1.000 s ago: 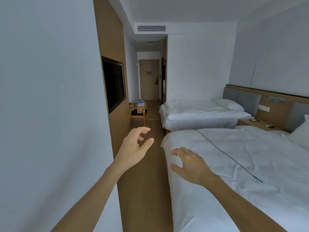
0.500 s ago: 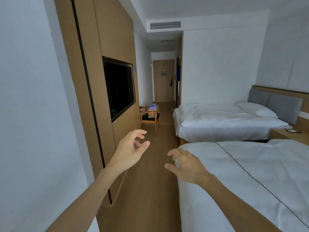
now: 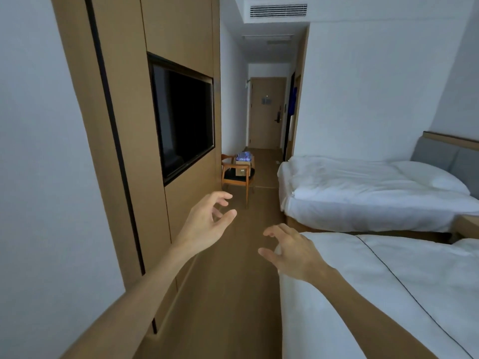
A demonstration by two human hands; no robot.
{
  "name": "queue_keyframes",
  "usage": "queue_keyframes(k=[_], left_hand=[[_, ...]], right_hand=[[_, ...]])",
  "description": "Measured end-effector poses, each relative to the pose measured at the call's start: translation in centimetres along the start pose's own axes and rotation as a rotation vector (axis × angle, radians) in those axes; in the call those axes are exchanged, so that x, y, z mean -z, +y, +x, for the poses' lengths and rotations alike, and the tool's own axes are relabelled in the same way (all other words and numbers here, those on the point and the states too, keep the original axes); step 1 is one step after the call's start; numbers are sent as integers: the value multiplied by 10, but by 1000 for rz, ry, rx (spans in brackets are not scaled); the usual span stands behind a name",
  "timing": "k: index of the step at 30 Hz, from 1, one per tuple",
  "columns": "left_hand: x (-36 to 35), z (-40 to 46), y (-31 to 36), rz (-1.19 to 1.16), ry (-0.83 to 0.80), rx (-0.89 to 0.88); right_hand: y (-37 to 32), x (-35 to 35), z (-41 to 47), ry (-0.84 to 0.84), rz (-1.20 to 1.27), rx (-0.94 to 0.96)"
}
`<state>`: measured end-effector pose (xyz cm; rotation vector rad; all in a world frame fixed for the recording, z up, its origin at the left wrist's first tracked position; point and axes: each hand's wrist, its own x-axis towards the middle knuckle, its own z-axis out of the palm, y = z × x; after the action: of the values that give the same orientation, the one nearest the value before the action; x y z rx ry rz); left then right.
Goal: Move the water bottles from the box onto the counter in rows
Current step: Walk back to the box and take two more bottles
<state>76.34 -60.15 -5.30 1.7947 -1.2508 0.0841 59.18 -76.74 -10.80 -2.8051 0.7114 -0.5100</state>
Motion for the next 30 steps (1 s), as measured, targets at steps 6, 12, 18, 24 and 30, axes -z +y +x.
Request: queue_keyframes(k=[6, 12, 18, 24, 30], left_hand=[[-30, 136, -70, -27, -27, -23], [-63, 253, -122, -47, -44, -48], [-113, 354, -172, -52, -67, -56], [-167, 468, -214, -16, -57, -55], [-219, 584, -251, -3, -42, -8]], right_hand=[[44, -8, 134, 43, -37, -53], [92, -18, 240, 43, -49, -83], [156, -41, 343, 37, -47, -101], [233, -55, 460, 54, -40, -59], [310, -54, 578, 38, -40, -26]])
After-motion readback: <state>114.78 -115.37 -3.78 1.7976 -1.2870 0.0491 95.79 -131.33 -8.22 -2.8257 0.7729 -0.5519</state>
